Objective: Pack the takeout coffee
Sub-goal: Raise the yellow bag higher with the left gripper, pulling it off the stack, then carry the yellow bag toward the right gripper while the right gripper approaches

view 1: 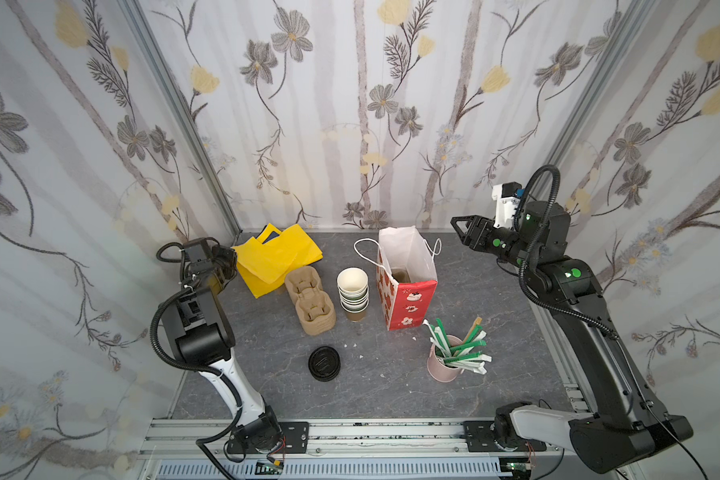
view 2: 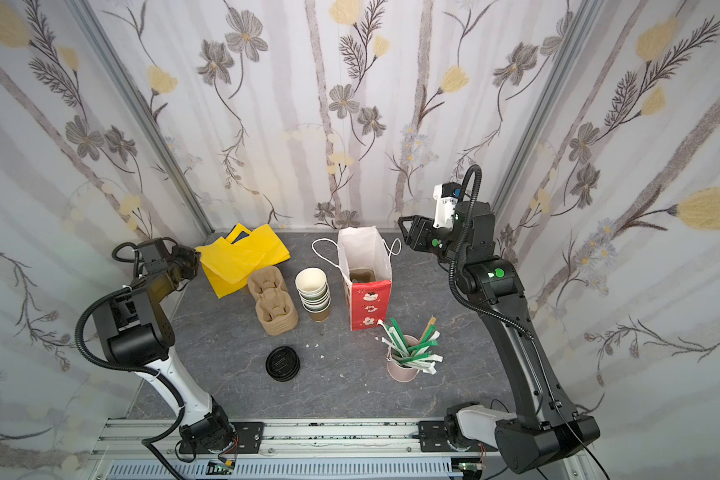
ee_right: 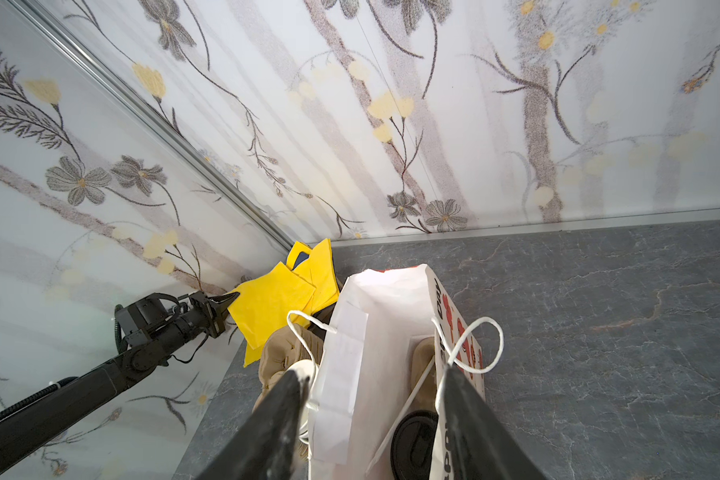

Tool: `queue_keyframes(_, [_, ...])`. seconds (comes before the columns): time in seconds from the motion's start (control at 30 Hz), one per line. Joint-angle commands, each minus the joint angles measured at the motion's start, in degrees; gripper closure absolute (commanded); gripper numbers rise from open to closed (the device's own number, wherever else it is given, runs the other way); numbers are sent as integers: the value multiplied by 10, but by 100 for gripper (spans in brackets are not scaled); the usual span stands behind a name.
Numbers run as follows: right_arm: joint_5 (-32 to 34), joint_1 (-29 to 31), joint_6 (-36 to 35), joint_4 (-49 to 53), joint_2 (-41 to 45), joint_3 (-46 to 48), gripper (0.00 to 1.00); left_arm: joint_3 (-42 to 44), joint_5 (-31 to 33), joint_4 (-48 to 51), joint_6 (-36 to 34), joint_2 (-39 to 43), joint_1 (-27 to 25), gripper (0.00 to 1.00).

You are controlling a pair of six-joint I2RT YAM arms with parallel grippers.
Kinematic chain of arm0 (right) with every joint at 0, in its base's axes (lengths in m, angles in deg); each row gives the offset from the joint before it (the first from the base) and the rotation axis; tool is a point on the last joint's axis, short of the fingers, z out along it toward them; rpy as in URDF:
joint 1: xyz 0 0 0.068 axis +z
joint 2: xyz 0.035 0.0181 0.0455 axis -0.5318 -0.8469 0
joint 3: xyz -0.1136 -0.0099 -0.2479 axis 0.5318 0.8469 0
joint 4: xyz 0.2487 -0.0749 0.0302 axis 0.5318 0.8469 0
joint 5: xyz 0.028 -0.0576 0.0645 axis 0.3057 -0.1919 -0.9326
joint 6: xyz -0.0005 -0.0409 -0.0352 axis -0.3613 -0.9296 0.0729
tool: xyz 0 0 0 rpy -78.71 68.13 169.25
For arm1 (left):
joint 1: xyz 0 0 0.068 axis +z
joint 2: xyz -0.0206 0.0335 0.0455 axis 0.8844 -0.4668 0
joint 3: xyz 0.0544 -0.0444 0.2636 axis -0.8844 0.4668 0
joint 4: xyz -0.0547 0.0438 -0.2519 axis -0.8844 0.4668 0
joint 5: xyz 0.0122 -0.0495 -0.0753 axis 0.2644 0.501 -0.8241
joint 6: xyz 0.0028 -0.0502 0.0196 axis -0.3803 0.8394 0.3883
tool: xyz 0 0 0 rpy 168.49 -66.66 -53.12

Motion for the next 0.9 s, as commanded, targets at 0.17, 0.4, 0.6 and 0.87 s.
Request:
queue_keyframes(0.17, [-52,4,-35,52,-34,-91,44,-57,-31,-16,-81,66,-41,100])
queue_keyframes(0.4, [-66,61,-109,144,-122,-243,47,-87,-88,-17,-101,139,-72,100])
queue_keyframes(0.6, [-38,109,-168,214,-173,-367,47,-123,-175,-17,-138,192,-128,100])
queue_keyframes(0.87, [-29,164,-164,193,-181,-369,44,-122,-283,-18,-164,279,-214,100])
